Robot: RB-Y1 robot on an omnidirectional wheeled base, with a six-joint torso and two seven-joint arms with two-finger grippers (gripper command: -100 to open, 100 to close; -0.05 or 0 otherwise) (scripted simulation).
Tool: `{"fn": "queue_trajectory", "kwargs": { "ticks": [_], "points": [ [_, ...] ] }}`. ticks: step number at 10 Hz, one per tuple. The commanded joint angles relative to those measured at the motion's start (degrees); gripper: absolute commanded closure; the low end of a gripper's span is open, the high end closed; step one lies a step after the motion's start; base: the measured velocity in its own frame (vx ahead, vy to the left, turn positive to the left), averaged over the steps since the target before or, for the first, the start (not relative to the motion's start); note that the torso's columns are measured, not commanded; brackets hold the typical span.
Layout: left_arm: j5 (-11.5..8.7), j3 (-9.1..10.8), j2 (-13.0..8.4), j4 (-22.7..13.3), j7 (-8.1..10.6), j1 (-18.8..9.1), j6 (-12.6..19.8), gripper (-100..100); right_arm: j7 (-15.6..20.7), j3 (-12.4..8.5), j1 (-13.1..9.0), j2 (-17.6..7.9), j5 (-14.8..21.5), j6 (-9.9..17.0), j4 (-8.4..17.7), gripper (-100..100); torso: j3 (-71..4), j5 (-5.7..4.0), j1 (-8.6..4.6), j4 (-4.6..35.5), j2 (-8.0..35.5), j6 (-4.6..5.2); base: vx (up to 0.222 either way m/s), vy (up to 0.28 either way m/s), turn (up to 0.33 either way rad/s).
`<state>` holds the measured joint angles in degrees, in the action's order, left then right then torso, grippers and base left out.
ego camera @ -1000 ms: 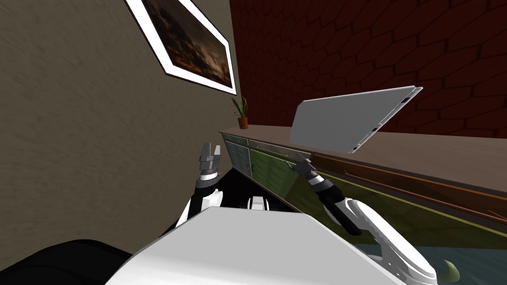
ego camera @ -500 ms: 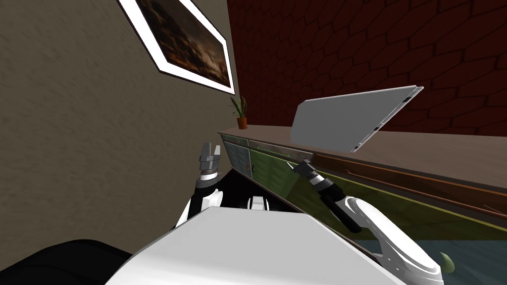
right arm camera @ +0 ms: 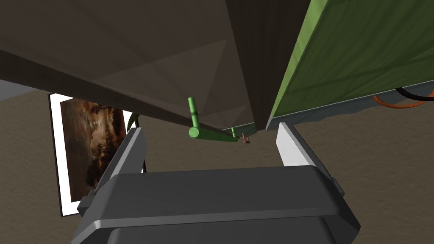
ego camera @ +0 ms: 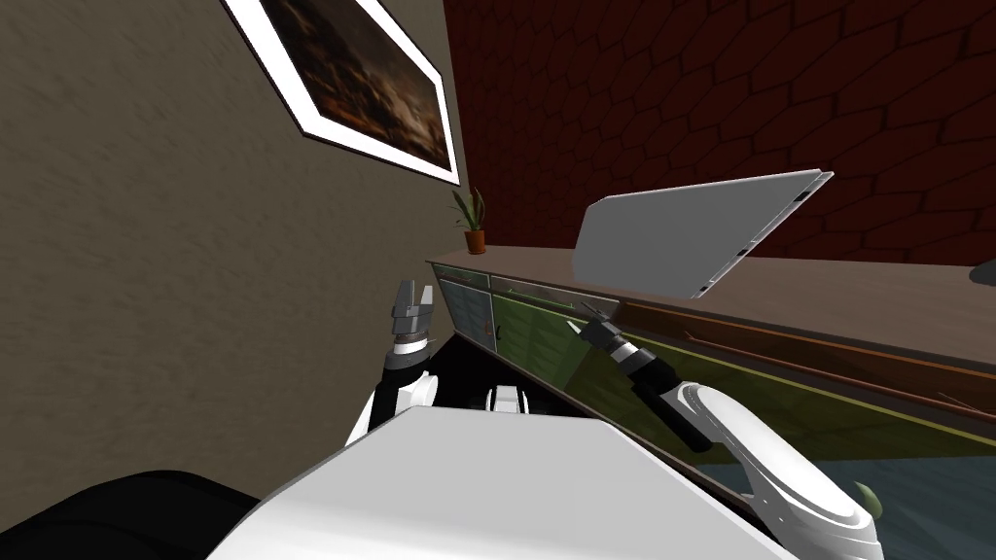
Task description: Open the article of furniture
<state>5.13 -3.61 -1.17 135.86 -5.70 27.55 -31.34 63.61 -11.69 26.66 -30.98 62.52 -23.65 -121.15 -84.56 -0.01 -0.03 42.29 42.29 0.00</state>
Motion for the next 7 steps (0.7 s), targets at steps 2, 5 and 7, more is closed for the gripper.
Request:
{"fn": "queue_trajectory", "kwargs": {
  "ticks": [2, 5, 7],
  "points": [
    [0.0, 0.0, 0.0, 0.0, 0.0, 0.01, 0.0, 0, -0.42, -0.44, 0.13, -0.87, 0.02, 0.22, -0.3, -100, -0.14, 0.02, 0.09, -0.06, -0.25, -0.02, 0.079, 0.045, 0.004],
    [0.0, 0.0, 0.0, 0.0, 0.0, -0.02, 0.0, 0, -0.95, -0.55, 0.69, -0.96, 0.13, -0.11, -1.49, 100, 0.26, -0.21, 0.0, -0.22, 0.29, -0.01, -0.088, 0.046, -0.049],
    [0.0, -0.01, 0.01, -0.01, 0.0, -0.02, 0.01, 0, -1.23, -0.59, 1.14, -0.97, 0.22, -0.43, -2.4, 100, 0.09, -0.13, -0.12, -0.09, 0.07, 0.06, -0.175, 0.086, -0.043]
  ]
}}
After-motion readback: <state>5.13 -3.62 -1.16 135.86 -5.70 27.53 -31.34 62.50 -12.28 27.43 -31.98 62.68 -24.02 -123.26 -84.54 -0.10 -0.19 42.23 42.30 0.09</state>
